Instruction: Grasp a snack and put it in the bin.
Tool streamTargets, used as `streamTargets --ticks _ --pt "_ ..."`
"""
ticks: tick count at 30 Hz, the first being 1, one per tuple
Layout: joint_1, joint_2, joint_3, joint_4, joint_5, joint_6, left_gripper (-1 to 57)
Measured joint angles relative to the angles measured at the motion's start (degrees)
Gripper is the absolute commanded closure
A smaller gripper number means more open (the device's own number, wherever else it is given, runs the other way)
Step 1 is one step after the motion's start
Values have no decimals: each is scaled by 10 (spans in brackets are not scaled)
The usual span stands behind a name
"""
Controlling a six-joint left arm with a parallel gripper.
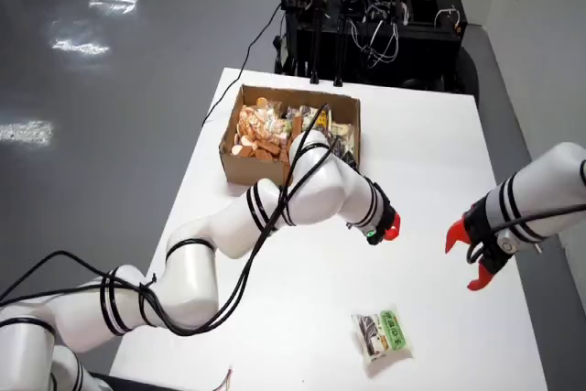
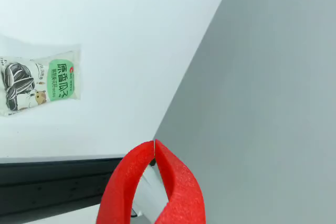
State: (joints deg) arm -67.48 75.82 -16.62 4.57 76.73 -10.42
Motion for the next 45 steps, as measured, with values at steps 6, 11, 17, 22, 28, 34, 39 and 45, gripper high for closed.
streamTargets --ticks 6,11,17,22,28,34,39,45 --pt "3 0 -1 0 0 -15 568" --pt "2 1 -2 0 -1 -34 568" --pt "4 1 -3 0 -1 -65 569" --pt "7 1 -3 1 -1 -131 569" --pt "8 1 -3 7 -1 -220 569" --pt "4 1 1 12 0 -303 569" --pt "-2 1 27 16 0 -358 567" --pt "-14 1 84 17 1 -413 529"
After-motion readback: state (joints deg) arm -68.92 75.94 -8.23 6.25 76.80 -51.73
